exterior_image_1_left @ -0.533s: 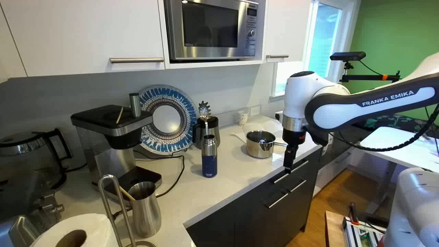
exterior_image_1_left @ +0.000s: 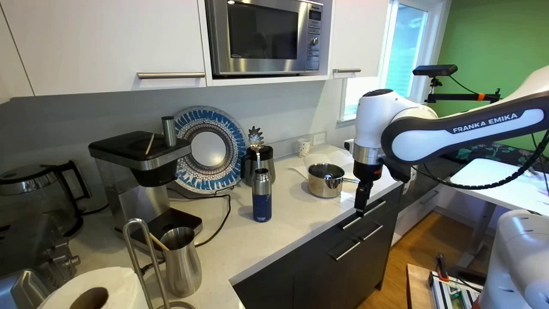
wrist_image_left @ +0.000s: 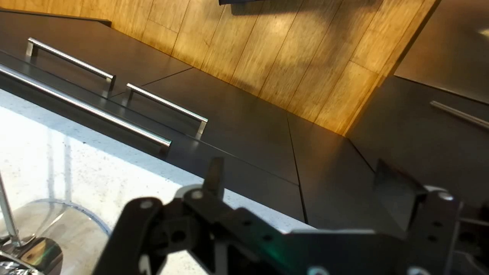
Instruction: Put the silver ladle on the counter
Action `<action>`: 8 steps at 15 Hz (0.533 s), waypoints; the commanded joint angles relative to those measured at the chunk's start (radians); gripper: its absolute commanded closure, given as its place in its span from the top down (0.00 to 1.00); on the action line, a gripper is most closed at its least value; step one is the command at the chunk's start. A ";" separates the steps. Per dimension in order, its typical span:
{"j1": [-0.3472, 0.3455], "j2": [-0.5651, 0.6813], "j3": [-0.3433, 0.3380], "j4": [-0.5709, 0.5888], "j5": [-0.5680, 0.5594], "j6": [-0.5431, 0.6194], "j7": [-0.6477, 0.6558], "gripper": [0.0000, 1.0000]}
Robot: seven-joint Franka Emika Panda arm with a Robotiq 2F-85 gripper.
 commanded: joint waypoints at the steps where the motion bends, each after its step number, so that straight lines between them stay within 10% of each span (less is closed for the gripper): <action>1: 0.006 0.000 -0.005 0.002 -0.003 -0.003 0.003 1.00; 8: 0.044 0.174 -0.012 0.124 0.048 0.252 -0.002 1.00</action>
